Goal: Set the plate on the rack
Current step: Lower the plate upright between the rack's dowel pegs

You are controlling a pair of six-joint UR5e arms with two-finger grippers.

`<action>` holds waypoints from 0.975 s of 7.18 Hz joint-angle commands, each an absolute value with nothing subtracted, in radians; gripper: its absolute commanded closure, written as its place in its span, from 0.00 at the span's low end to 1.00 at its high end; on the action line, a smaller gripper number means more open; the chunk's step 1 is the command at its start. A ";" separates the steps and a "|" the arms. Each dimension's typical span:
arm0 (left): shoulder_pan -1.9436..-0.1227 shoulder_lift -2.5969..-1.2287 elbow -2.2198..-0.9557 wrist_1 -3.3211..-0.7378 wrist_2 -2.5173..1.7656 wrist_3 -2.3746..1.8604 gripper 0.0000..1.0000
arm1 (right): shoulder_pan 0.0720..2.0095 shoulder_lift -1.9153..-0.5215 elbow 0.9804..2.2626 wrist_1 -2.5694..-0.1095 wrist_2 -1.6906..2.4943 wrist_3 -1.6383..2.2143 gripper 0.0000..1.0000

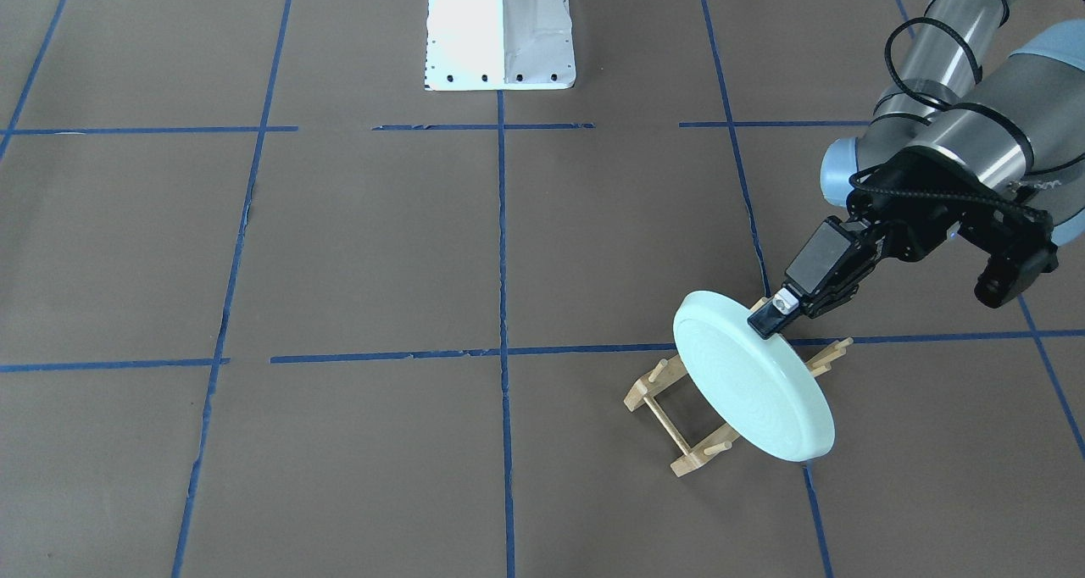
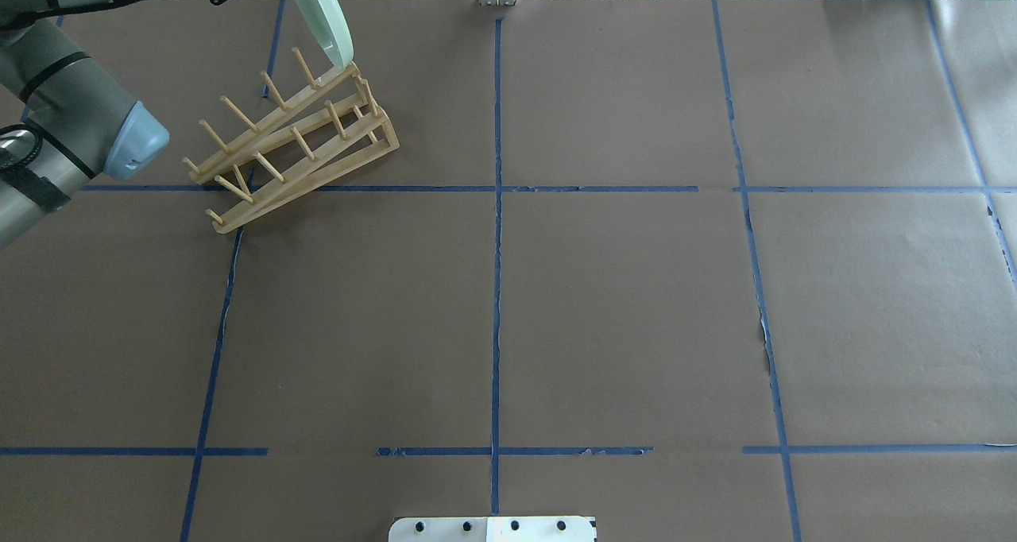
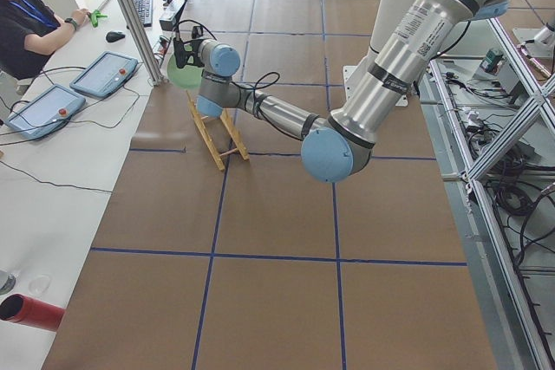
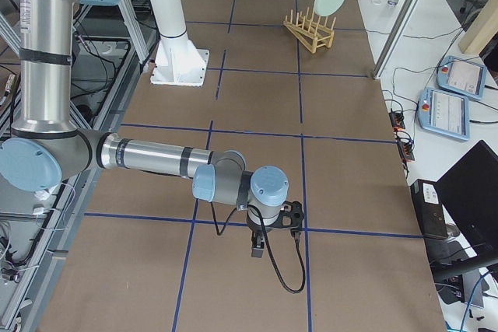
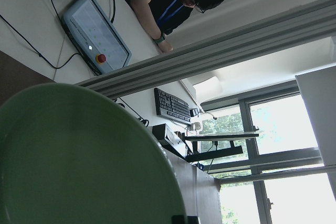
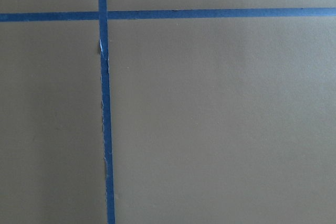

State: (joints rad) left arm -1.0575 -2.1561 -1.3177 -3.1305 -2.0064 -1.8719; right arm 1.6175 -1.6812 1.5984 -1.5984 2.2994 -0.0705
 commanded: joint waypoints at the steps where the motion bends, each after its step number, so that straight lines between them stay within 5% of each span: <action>1: -1.052 -2.154 -1.295 -3.137 -1.987 -1.870 1.00 | 1.618 -1.681 1.598 -1.598 2.299 -0.071 0.00; 7: -0.994 -2.131 -1.270 -3.134 -1.936 -1.829 1.00 | 1.617 -1.681 1.598 -1.598 2.299 -0.071 0.00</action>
State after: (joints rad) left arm -1.0012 -2.1313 -1.2738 -3.1353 -1.9425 -1.8323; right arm 1.6173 -1.6813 1.5988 -1.5984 2.2994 -0.0706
